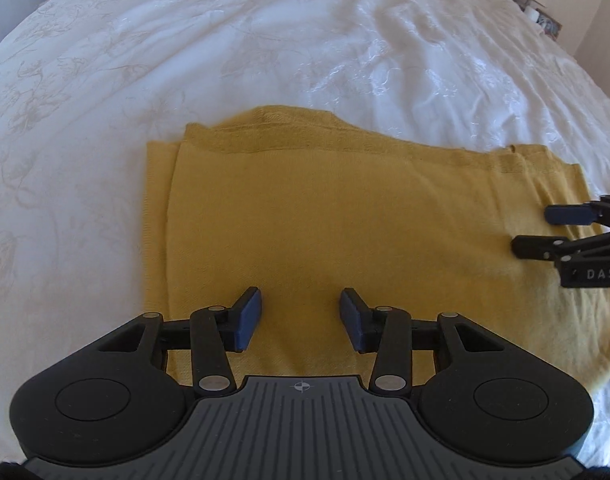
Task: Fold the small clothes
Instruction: 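Smooth the folded sweater flat with both grippers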
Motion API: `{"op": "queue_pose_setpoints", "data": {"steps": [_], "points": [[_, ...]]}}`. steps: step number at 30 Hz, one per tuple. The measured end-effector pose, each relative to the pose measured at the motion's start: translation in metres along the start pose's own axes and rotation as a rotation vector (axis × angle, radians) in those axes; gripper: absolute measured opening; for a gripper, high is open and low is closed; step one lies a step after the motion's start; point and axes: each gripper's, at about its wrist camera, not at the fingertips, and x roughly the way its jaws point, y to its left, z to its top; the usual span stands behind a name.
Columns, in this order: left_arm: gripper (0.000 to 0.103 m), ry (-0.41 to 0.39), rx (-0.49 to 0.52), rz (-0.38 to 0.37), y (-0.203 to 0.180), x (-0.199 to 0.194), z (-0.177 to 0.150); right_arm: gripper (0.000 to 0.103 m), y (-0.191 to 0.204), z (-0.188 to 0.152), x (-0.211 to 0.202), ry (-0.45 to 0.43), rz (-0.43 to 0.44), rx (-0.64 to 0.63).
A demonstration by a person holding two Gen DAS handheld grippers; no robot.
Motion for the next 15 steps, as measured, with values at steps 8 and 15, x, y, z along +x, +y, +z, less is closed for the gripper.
{"op": "queue_pose_setpoints", "data": {"steps": [8, 15], "points": [[0.043, 0.016, -0.032, 0.026, 0.008, -0.023, -0.001, 0.076, -0.033, -0.014, -0.033, -0.015, -0.092, 0.137], [0.044, 0.004, 0.045, -0.091, -0.048, -0.035, -0.015, 0.076, -0.004, -0.050, -0.064, -0.020, -0.021, 0.156]]}}
